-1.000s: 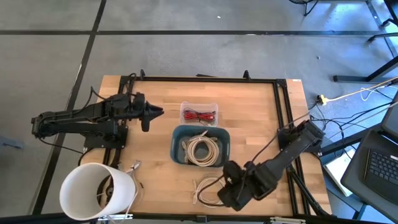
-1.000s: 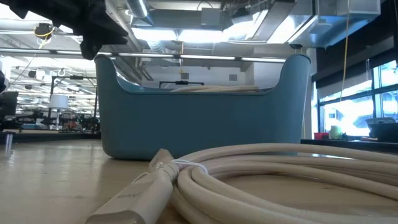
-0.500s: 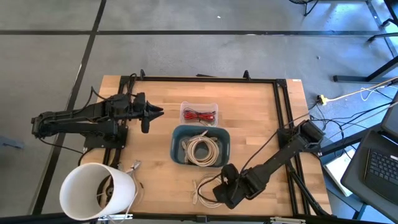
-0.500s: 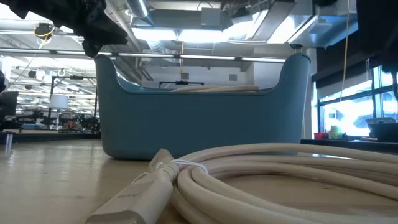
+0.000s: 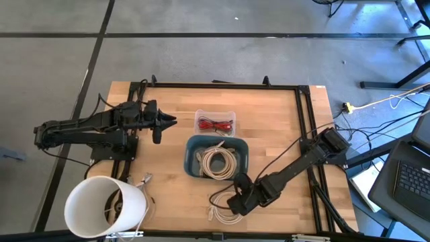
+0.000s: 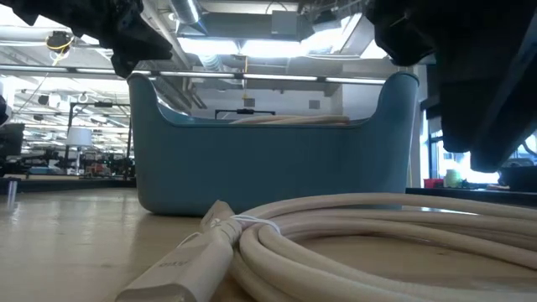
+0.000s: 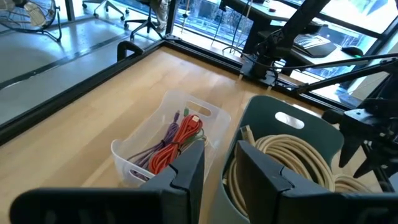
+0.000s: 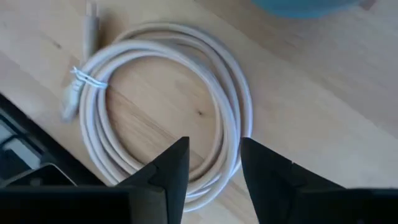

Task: Pick & Place USB Port
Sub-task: Put the brown HDMI cable into the blue bin

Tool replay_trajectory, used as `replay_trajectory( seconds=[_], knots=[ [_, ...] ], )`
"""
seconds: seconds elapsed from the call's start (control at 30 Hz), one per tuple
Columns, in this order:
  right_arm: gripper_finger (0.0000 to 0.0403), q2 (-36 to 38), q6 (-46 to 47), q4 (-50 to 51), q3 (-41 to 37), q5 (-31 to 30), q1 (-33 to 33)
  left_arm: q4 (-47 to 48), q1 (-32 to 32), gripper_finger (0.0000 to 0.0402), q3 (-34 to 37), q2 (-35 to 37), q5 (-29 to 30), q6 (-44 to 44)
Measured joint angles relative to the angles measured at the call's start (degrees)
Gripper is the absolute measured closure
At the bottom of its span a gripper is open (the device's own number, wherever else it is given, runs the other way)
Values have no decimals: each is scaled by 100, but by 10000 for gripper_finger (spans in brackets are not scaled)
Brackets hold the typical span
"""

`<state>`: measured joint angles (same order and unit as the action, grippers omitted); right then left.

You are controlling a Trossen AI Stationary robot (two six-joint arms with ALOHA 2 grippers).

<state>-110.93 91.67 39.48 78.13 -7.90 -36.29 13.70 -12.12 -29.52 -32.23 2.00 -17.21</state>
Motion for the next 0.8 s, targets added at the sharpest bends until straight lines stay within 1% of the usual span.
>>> replay_trajectory(
  seconds=[0.27, 0.43, 0.6, 0.8],
  knots=[
    [194, -47, -346, 20, -7, 20, 72, 1, 0, 315, 0, 0, 0, 0],
    [184, -233, -363, -8, -3, 33, 65, -1, 0, 315, 0, 0, 0, 0],
    [199, -431, -359, -7, 9, -18, 33, 1, 0, 315, 0, 0, 2, 0],
    [251, -470, -340, -83, 15, 94, -36, 0, 0, 315, 0, 0, 2, 0]
  ],
)
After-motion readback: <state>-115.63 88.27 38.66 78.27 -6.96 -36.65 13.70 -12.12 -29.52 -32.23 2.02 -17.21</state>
